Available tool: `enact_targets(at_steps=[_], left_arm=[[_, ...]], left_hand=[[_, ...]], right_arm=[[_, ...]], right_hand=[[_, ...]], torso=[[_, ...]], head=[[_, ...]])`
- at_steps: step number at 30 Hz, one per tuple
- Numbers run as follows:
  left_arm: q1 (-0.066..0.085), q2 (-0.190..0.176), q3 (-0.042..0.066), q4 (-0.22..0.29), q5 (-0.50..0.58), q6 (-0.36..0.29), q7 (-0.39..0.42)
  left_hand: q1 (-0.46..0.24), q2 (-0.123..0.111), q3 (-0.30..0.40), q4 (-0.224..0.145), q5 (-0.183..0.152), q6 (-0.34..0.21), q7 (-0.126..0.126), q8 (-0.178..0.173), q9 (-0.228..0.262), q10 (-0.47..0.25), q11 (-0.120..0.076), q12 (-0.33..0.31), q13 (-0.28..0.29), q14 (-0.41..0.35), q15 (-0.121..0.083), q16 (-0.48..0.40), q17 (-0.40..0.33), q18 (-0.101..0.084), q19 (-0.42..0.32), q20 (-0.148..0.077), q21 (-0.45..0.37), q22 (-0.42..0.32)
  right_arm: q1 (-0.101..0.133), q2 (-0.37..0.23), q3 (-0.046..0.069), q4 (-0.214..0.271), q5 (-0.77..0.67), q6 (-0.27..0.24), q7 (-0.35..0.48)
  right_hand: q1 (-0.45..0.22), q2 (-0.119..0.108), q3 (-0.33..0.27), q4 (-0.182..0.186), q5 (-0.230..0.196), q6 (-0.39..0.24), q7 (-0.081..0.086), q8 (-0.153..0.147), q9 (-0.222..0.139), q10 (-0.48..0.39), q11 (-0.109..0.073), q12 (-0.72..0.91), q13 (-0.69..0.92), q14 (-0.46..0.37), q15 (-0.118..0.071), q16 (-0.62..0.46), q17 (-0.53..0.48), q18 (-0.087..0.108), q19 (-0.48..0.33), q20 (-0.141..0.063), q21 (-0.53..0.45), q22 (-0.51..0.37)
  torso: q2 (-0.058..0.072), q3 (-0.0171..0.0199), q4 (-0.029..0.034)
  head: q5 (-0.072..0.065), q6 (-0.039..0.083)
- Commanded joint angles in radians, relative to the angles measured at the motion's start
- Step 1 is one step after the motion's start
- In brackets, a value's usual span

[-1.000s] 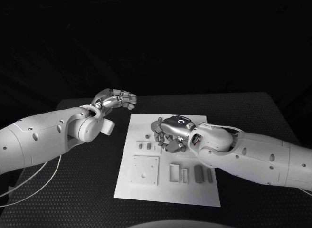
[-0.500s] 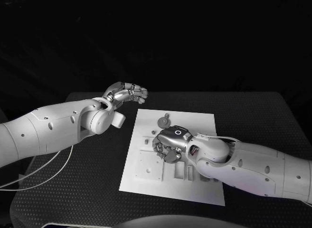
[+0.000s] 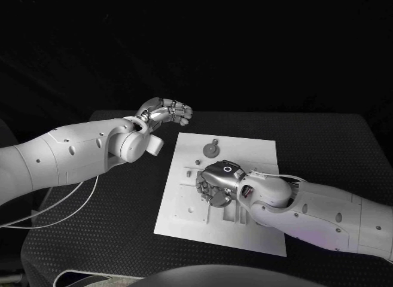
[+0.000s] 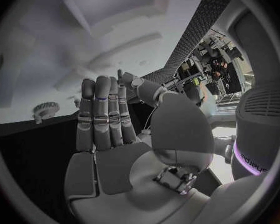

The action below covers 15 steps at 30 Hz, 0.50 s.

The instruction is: Assemble the parts on the task board

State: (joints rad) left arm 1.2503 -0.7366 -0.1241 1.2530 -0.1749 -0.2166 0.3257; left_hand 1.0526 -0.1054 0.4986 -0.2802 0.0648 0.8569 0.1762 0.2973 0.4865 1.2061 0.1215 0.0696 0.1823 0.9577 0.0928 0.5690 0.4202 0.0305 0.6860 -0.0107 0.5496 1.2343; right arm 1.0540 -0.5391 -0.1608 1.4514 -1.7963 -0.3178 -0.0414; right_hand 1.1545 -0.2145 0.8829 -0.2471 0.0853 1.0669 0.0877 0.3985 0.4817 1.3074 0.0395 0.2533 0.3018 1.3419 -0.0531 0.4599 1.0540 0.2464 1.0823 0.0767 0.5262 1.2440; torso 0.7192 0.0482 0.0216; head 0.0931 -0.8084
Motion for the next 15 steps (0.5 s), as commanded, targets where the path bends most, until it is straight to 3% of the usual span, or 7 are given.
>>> enact_targets(at_steps=[1, 15], left_arm=[[0.002, 0.001, 0.001, 0.001, 0.006, -0.001, 0.011], [0.002, 0.000, 0.001, 0.003, 0.006, 0.001, 0.010]], left_hand=[[-0.001, 0.003, -0.006, 0.002, -0.002, -0.009, -0.001, -0.003, -0.001, -0.010, 0.000, 0.000, -0.002, 0.004, 0.000, -0.004, 0.001, 0.007, 0.004, 0.004, -0.006, 0.001], [-0.001, 0.003, -0.006, 0.002, -0.002, -0.010, 0.000, -0.003, -0.001, -0.011, 0.000, 0.000, -0.002, 0.004, 0.000, -0.006, 0.003, 0.007, 0.004, 0.004, -0.007, 0.001]], right_arm=[[-0.003, 0.003, 0.000, 0.000, -0.015, 0.018, 0.011], [-0.011, 0.013, -0.006, -0.014, -0.015, 0.029, 0.013]], right_hand=[[-0.003, 0.009, 0.000, -0.005, 0.005, -0.002, 0.004, 0.003, 0.001, 0.003, 0.000, -0.004, 0.001, -0.006, -0.004, 0.004, 0.000, 0.015, 0.002, 0.000, 0.003, 0.001], [-0.005, 0.012, -0.002, -0.007, 0.007, -0.003, 0.004, 0.003, 0.003, 0.003, 0.000, -0.006, 0.004, -0.006, -0.004, 0.005, 0.000, 0.015, 0.002, 0.000, 0.003, 0.001]], torso=[[0.000, 0.0004, -0.0004], [0.000, 0.0000, -0.0015]], head=[[0.003, -0.002], [0.010, -0.011]])
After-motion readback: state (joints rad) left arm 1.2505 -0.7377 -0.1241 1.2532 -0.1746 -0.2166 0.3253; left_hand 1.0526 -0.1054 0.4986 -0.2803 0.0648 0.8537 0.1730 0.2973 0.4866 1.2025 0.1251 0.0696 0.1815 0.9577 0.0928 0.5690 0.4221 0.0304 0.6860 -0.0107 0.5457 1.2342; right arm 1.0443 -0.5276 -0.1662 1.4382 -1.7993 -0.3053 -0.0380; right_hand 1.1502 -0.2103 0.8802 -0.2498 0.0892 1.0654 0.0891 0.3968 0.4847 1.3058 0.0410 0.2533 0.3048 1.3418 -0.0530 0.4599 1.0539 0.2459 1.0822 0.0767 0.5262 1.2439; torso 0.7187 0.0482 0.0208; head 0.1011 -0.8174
